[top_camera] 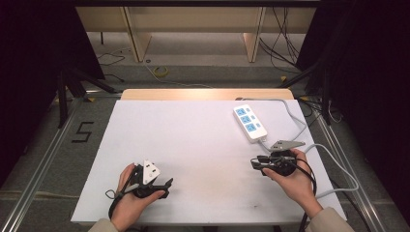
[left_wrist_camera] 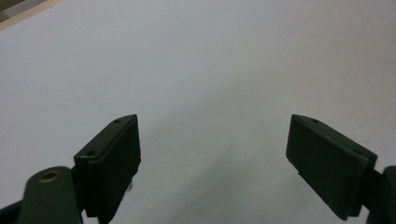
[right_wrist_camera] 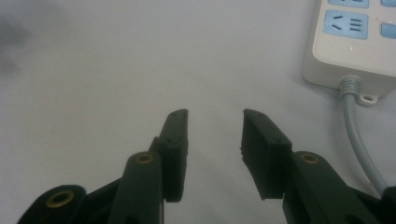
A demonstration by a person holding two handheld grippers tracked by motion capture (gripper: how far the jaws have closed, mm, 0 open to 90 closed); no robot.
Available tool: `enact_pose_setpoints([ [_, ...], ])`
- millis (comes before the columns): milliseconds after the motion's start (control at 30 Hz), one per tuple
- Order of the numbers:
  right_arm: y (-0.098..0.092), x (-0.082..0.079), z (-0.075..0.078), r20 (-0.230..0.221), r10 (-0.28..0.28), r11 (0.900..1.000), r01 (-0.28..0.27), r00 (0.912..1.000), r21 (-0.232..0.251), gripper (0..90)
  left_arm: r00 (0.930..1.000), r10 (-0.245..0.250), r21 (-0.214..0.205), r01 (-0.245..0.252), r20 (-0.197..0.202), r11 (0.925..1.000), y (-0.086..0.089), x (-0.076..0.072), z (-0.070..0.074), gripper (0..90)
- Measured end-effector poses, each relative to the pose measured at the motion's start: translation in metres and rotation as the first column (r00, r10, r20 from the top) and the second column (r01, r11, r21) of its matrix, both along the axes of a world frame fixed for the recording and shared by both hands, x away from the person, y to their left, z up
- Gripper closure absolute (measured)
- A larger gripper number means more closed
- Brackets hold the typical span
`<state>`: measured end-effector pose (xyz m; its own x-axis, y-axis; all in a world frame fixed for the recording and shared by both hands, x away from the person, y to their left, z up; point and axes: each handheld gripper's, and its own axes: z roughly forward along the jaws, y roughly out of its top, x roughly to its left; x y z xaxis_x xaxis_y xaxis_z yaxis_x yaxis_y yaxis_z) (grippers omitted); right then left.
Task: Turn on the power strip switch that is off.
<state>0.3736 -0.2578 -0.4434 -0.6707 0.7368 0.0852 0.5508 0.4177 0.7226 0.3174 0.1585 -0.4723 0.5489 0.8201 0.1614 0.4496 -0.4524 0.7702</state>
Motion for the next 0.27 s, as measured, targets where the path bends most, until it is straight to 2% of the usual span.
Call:
enact_pose_setpoints([
  [267,-0.0043,-0.0086,-0.0031,0.007,-0.007,0.9999,0.007,1.0,0.014,58.3,1.0,0.003,0.0,-0.003,0.003,1.0,-0.0001,0.001,-0.0001,17.6],
])
